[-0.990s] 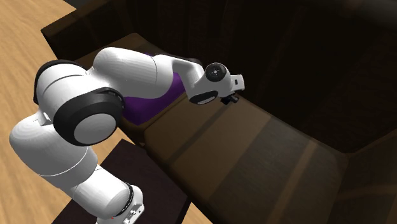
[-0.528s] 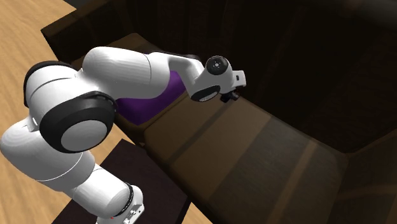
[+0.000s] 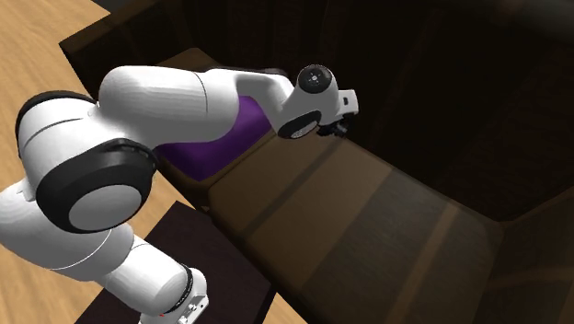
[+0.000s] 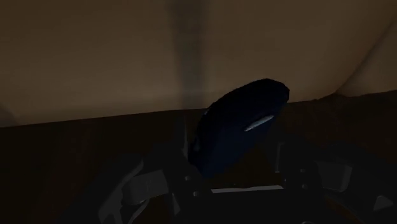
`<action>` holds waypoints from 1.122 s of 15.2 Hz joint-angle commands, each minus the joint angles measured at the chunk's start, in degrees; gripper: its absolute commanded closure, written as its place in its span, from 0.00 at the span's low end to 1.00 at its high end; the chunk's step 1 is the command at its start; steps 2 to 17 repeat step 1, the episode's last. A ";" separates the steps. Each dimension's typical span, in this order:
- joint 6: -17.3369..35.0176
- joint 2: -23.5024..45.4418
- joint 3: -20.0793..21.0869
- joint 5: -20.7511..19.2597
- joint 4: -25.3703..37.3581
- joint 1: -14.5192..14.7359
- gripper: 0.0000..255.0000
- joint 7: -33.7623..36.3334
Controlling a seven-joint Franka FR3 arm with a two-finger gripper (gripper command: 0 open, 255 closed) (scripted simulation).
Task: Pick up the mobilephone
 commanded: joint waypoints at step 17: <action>0.46 0.01 -0.02 -0.23 1.14 0.02 1.00 0.13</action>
